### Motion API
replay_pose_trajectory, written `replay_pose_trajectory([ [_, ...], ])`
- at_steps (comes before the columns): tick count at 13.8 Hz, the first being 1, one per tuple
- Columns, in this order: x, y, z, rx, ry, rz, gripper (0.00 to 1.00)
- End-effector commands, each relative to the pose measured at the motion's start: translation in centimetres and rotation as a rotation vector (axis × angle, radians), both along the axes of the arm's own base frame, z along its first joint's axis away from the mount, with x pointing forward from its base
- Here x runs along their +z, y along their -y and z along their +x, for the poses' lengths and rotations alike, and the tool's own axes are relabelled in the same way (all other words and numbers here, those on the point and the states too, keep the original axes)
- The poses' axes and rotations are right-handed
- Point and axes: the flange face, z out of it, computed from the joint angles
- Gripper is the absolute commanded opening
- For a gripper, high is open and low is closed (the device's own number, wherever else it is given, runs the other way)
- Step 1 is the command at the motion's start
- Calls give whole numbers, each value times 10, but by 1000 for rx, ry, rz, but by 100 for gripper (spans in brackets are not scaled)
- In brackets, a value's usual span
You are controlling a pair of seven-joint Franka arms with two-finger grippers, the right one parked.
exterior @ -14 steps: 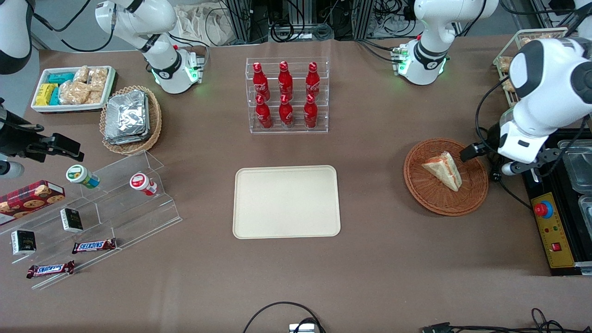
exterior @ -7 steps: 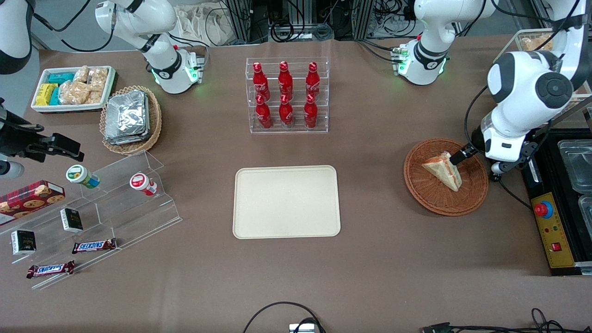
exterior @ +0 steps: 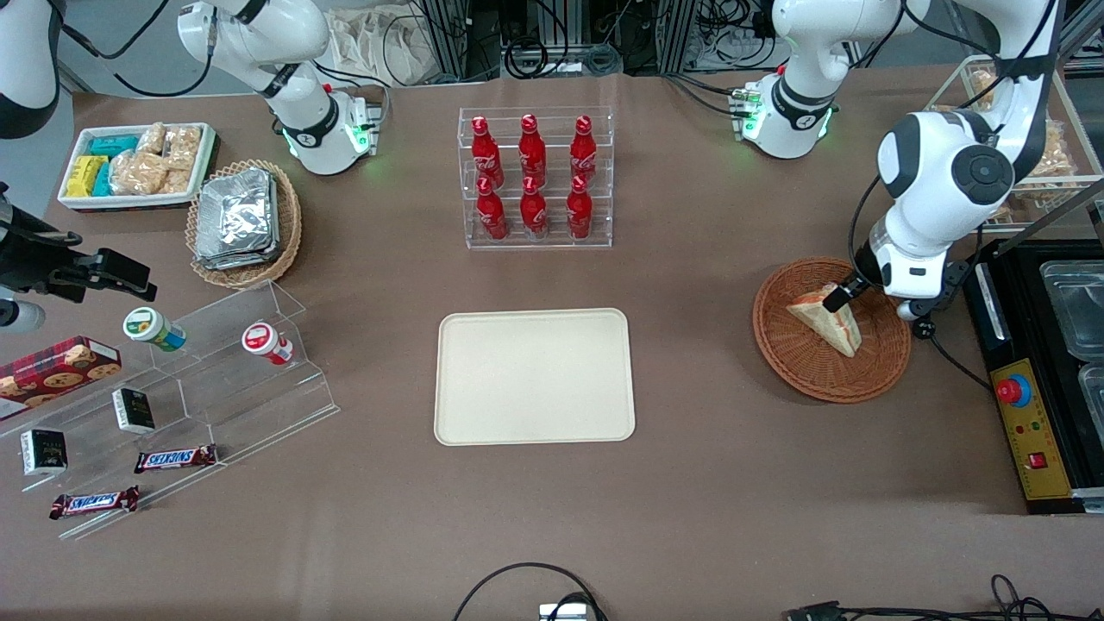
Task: Place sandwich from basket to tray
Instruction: 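Lower the left gripper and close it on the wrapped sandwich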
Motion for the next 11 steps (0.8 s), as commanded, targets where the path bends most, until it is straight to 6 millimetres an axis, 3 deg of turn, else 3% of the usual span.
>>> replay_pose_trajectory([
  [1, -25, 3, -7, 27, 17, 6, 100],
  [11, -74, 11, -14, 39, 25, -1, 100],
])
